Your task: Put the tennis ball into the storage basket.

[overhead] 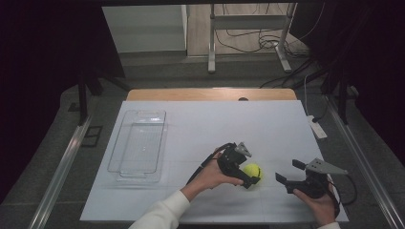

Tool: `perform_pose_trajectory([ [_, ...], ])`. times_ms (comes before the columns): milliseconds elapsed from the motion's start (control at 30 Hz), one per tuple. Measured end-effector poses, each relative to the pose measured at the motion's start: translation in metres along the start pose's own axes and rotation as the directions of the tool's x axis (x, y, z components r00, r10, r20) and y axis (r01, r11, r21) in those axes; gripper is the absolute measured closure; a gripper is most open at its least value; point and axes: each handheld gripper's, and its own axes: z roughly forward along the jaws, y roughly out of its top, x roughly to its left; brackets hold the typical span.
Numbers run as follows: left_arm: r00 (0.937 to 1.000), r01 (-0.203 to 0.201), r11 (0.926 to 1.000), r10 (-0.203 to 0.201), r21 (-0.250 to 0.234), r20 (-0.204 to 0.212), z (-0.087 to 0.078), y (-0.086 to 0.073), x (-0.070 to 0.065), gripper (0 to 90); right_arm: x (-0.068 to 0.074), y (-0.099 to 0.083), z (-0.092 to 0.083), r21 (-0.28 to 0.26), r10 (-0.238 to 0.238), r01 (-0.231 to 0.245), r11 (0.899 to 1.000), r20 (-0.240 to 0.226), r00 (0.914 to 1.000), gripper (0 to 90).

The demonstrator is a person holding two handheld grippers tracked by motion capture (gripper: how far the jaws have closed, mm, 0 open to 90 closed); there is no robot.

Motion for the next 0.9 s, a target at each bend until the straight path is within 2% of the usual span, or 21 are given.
perform_pose_trajectory([
  [367,1.0,0.003,0.9993,-0.004,0.036,0.006,0.014,0.005,0.001,2.9,0.0,0.0,0.0,0.0,0.001,-0.001,1.0,0.001,1.0,9.0],
  [667,0.9999,-0.01,0.9972,0.009,0.074,0.01,0.026,0.004,-0.002,3.1,0.0,0.0,0.0,0.0,0.0,0.0,1.0,0.001,1.0,9.0],
  [900,0.9999,-0.016,0.9955,0.015,0.093,0.007,0.032,0.003,-0.003,7.1,0.0,0.0,0.0,0.0,0.001,-0.001,1.0,0.001,1.0,9.0],
])
